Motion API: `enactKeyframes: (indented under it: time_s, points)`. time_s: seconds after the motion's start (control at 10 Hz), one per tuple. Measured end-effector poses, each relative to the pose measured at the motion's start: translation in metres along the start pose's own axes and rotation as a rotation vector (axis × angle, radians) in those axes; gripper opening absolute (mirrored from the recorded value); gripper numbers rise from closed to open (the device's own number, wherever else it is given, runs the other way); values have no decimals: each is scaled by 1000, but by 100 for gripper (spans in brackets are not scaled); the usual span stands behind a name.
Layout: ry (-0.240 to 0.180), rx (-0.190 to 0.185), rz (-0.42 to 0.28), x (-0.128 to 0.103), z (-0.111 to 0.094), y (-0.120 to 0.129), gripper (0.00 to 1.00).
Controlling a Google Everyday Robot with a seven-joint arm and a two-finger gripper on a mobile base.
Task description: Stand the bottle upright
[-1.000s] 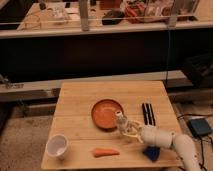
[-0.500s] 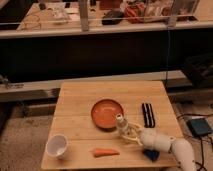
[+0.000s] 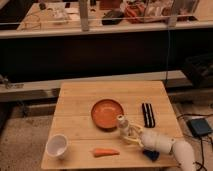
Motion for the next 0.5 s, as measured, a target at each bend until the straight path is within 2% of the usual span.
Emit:
enactKeyframes:
  time_s: [0.5]
  points:
    - [-13, 4, 5, -4, -2, 1, 0]
